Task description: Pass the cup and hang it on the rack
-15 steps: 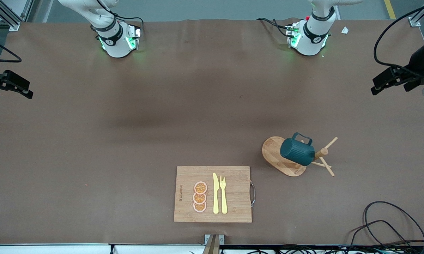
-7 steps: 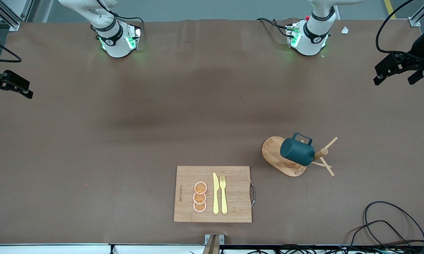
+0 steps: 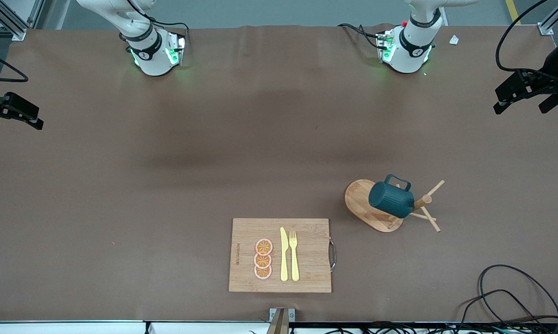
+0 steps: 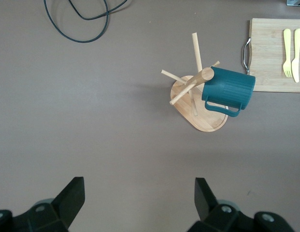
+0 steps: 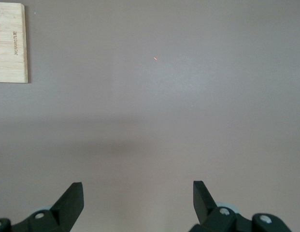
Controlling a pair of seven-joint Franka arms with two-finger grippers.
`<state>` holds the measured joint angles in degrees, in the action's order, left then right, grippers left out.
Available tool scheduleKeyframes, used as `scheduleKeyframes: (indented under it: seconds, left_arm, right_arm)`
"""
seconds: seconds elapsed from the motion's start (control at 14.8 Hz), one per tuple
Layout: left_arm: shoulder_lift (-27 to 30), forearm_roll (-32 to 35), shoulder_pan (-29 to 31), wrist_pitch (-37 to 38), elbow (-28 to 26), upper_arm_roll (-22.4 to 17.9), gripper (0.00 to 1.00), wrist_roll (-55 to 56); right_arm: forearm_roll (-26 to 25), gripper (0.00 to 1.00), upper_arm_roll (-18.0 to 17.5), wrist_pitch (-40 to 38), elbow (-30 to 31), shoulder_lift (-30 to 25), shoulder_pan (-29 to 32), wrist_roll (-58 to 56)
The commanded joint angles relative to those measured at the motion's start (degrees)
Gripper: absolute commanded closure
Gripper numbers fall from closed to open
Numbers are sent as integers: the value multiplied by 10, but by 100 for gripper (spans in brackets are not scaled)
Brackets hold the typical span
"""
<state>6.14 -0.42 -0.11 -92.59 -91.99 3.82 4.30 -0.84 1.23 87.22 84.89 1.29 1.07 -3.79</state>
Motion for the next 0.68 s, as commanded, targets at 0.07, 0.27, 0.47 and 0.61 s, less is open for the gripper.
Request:
scheduleKeyframes:
  seconds: [0.07,0.27,0.47,0.61]
  left_arm:
    - [-3,-2,1,-6,-3,-1,0,-12]
    - [-10,-1,2,-14,-1,-2,0,-35]
    - [-11,-2,1,-15,-1,-3,0,-36]
    - [-13,-1,1,-17,-1,-3,0,-32]
  right_arm:
    - [-7,0,-2,-4,6,-12,1,-1]
    - [-7,0,-2,-4,6,-12,1,-1]
    - [-7,0,-1,-4,6,-12,1,-2]
    - [-7,0,-2,-4,6,-12,1,-2]
